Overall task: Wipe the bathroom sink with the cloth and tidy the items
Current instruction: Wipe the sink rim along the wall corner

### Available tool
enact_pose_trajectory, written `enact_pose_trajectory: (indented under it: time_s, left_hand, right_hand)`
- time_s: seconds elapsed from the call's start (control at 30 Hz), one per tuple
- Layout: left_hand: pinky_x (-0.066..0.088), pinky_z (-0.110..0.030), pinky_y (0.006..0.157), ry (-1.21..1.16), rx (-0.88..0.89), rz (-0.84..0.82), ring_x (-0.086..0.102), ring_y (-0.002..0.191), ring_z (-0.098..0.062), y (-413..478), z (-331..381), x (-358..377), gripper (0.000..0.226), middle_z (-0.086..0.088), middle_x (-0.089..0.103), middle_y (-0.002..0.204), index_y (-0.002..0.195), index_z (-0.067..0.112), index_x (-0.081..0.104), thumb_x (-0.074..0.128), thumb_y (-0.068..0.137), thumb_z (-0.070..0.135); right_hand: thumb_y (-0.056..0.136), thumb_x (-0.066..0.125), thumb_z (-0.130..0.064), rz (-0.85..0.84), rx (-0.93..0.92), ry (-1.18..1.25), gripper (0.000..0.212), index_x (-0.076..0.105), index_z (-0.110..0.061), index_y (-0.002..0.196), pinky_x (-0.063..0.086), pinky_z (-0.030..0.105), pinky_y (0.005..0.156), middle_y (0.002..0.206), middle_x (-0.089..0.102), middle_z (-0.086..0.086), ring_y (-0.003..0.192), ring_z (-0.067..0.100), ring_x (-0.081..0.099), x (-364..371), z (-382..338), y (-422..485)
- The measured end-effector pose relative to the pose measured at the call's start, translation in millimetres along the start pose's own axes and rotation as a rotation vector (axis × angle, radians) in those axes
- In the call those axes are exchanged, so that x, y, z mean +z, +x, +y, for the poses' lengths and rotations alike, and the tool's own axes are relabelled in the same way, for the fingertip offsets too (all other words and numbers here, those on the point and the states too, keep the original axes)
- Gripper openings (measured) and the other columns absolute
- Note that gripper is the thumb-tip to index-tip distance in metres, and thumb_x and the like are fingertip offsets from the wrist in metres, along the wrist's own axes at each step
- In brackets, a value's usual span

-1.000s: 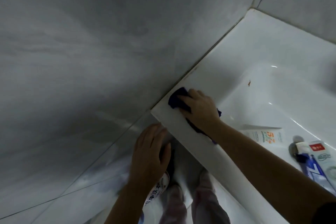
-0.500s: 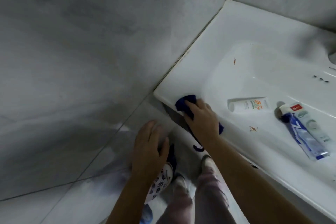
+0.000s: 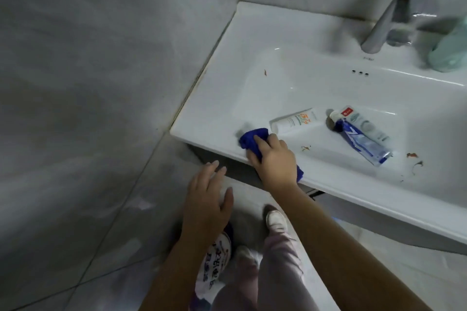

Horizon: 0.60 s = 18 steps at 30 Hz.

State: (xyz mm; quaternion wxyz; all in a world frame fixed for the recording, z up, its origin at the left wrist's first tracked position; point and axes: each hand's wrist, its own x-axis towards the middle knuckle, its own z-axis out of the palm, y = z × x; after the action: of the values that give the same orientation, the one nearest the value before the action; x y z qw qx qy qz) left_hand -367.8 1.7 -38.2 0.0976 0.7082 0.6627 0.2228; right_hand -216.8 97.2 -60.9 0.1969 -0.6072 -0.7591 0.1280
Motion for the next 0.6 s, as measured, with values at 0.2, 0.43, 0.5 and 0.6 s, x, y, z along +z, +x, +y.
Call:
enact_pose_trajectory:
  time_s: [0.2,0.43,0.5,0.6]
  left_hand:
    - [0.045,-0.039,0.091,-0.102,0.186,-0.082,0.053,0.11,-0.028,26.5,49.3,36.8,0.042,-0.011,0.059,0.122,0.113,0.005,0.063,0.044,0.084,0.029]
    - [0.047,-0.041,0.088,-0.01,0.347,-0.216,0.051,0.114,-0.024,44.2,86.7,78.6,0.045,-0.008,0.06,0.121,0.113,0.01,0.063,0.043,0.079,0.032]
    - [0.045,-0.042,0.091,0.023,0.371,-0.229,0.044,0.115,-0.021,43.8,87.6,85.8,0.044,-0.009,0.06,0.12,0.112,0.009,0.062,0.043,0.08,0.032]
    - [0.043,-0.041,0.092,0.047,0.374,-0.237,0.042,0.114,-0.02,45.4,84.2,88.4,0.043,-0.008,0.06,0.121,0.111,0.009,0.063,0.042,0.082,0.032]
  right_hand:
    - [0.08,0.046,-0.038,0.122,0.201,-0.091,0.044,0.066,-0.007,0.105,0.045,0.033,0.051,0.08,0.059,0.012,0.066,0.033,0.057,-65.5,99.2,-74.2]
    - [0.077,0.06,-0.027,0.289,0.551,-0.018,0.03,0.068,-0.006,0.097,0.04,0.033,0.052,0.079,0.058,0.017,0.067,0.037,0.056,-74.9,107.8,-86.2]
    - [0.076,0.05,-0.037,0.209,0.385,-0.024,0.04,0.068,-0.01,0.1,0.045,0.034,0.05,0.078,0.059,0.012,0.065,0.033,0.056,-63.1,91.0,-79.2]
    - [0.078,0.055,-0.038,0.149,0.348,-0.017,0.039,0.068,-0.012,0.104,0.047,0.035,0.051,0.08,0.058,0.01,0.066,0.032,0.057,-74.5,106.7,-91.1]
